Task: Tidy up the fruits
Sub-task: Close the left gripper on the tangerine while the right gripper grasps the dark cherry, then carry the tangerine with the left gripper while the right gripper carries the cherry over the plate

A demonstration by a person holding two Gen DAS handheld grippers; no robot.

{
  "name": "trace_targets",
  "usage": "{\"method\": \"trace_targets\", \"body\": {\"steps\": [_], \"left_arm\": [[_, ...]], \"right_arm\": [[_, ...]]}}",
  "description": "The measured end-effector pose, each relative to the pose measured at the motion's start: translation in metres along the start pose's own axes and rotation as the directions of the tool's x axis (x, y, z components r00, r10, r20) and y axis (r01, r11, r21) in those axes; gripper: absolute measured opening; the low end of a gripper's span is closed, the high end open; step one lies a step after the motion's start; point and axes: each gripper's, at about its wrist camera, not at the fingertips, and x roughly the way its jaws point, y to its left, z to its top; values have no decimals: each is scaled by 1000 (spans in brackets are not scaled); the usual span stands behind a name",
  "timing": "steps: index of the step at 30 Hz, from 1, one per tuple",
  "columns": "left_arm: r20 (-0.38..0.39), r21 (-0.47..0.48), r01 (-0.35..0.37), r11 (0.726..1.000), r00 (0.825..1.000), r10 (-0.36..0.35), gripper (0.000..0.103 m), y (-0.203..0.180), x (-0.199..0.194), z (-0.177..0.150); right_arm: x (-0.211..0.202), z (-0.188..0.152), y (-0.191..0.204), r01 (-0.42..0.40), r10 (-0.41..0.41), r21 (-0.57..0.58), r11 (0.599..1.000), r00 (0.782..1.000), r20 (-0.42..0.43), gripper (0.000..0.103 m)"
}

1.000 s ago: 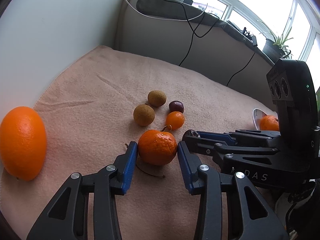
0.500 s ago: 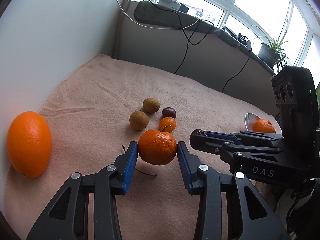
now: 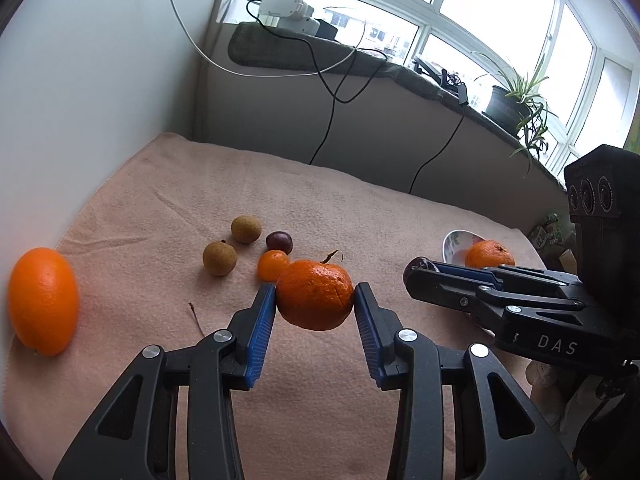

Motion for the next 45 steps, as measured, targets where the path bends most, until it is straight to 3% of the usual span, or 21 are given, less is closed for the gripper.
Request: {"method": "trace_targets", "body": {"steps": [23,34,45], "left_arm": [[-37,110,145,983,989,-141,39,-91,33,7],[-70,159,165,974,985,-155,39,-121,52,8],[-93,189,159,969,985,-143,39,-140,69,10]], "right_arm": [[-93,-49,-75,133,-147,145,980,985,92,24],[-120,-67,-123,204,-232,235,950,968,99,24],[-117,-74,-159,246,-275,276,929,959,69,24]]}}
